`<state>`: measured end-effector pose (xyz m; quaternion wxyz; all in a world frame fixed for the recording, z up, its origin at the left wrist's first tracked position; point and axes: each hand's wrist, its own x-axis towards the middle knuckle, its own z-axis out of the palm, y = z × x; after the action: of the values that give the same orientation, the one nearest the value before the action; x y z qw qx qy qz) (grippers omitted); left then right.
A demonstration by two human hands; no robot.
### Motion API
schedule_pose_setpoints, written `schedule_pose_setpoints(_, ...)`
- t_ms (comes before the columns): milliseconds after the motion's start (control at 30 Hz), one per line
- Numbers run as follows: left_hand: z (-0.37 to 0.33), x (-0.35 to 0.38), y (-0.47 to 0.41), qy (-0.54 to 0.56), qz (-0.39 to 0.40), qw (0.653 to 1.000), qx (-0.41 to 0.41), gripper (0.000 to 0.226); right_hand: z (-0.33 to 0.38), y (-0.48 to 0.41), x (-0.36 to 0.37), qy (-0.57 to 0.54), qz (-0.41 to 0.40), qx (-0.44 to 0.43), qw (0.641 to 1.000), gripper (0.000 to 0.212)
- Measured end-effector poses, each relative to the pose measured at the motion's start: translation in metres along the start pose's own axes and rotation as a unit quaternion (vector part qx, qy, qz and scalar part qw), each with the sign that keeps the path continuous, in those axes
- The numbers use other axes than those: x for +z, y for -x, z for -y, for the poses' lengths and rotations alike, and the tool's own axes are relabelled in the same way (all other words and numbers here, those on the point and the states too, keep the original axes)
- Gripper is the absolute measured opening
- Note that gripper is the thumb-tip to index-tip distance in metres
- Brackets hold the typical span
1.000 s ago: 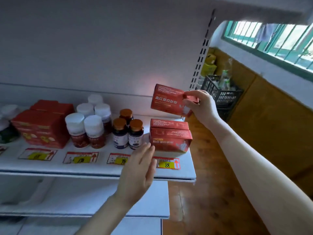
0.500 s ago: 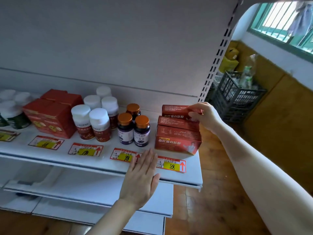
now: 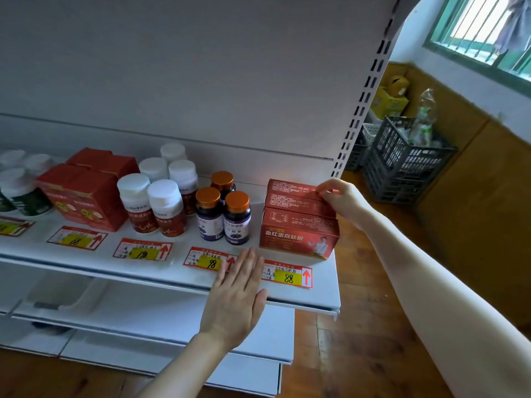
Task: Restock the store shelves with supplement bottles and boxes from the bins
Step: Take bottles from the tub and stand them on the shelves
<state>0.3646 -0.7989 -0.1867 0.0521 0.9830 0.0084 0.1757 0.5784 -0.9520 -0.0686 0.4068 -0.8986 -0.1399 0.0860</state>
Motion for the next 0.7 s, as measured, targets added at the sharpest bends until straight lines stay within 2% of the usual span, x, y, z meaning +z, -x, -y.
schedule_pose_setpoints(133,0.0,-0.003,0.0,0.011,0.017,1.0,-0.005,0.056,0.01,0.005,0.003,0.04,-0.066,-0.036,0.996,0.021)
schedule_pose_setpoints(267,-0.002,-0.019,-0.003,0.044,-0.025,0.999,0.005,0.053,0.039,0.012,0.014,0.054,-0.096,-0.125,0.986,0.024)
schedule_pose_setpoints(433,0.014,-0.06,-0.005,0.073,-0.138,0.987,0.044,0.039,0.092,0.017,0.05,0.058,-0.081,-0.204,0.974,0.024)
schedule_pose_setpoints(700,0.116,-0.12,0.067,0.004,-0.173,0.985,-0.015,0.035,0.219,0.043,0.156,0.046,-0.014,-0.301,0.952,0.024)
